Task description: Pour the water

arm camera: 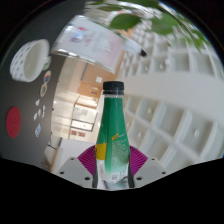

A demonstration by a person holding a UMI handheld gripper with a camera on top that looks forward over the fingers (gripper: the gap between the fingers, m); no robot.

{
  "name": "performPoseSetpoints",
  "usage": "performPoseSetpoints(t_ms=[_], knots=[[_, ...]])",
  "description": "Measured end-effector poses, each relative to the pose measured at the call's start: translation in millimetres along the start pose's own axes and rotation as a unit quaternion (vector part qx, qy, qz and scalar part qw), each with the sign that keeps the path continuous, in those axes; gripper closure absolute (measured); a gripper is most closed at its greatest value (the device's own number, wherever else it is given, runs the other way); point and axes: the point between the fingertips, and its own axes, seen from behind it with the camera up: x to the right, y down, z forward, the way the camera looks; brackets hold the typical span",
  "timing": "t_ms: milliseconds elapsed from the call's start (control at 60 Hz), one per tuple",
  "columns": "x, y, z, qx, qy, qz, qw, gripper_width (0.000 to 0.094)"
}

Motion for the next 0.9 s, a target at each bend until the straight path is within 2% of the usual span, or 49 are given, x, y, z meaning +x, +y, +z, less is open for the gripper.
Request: performPoseSetpoints(t_ms=[183, 250, 350, 467, 550, 600, 683, 767, 833, 900], knots=[[-42, -82, 4, 0.122, 0.021, -0.196, 0.973, 0.0527], [-58, -94, -1, 0.146, 0.024, -0.221, 0.964, 0.0522], [-63, -101, 0, 0.153, 0.014, -0.210, 0.966, 0.0527], [-46, -87, 10, 0.124, 0.000, -0.103, 0.987, 0.0528], [-27, -62, 15, 0.085, -0.028, 0.079, 0.993, 0.0526], [-23, -50, 22, 0.066, -0.063, 0.213, 0.973, 0.0527], [-25, -51, 15, 0.035, -0.120, 0.428, 0.895, 0.0527], [-44, -52, 17, 0.003, -0.191, 0.598, 0.778, 0.0528], [-73, -67, 9, -0.028, -0.239, 0.686, 0.686, 0.0526], [-99, -75, -2, -0.055, -0.270, 0.724, 0.632, 0.0528]])
